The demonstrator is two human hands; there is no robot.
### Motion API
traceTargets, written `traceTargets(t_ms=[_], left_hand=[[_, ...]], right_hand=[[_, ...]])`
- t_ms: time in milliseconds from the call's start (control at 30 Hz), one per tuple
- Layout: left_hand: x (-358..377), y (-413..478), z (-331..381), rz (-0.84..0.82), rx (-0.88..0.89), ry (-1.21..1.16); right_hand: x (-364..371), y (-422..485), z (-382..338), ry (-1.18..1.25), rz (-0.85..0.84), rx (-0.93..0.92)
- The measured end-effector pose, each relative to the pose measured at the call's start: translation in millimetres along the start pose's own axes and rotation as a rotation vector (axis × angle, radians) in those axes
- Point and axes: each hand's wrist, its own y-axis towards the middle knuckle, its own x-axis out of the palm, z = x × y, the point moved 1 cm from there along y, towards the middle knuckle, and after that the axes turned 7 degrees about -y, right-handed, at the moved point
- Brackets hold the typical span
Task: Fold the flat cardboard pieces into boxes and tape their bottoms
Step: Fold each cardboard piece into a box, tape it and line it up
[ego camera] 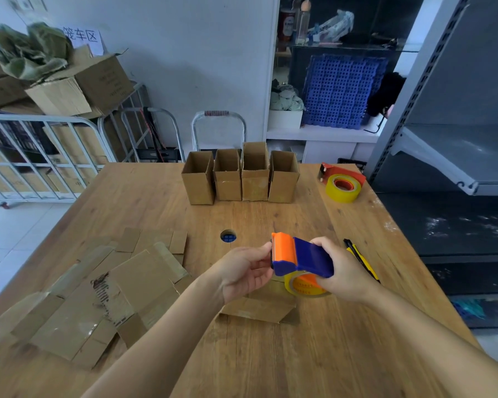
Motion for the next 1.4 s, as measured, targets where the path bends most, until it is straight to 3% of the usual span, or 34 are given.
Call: traceTargets(t_ms=[467, 800, 900, 1233, 1400], left_hand=[[1, -2, 3, 0.053, -0.018, 0.046], [1, 6, -11, 0.027, -0.099, -0.241], [6, 6, -15, -0.022, -0.080, -0.170], [7, 1, -1, 0.118, 0.095, 0.195], [5, -4, 4, 0.132, 0.139, 0.167]], right_hand=[[0, -2, -2, -0.036, 0.007, -0.004], [2, -4, 0, 0.041, 0.028, 0.013], [0, -4, 0, 0.051, 0.033, 0.014], [-18, -5, -2, 0.032, -0.019, -0.037], [-23, -8, -8, 0.021, -0.032, -0.049]])
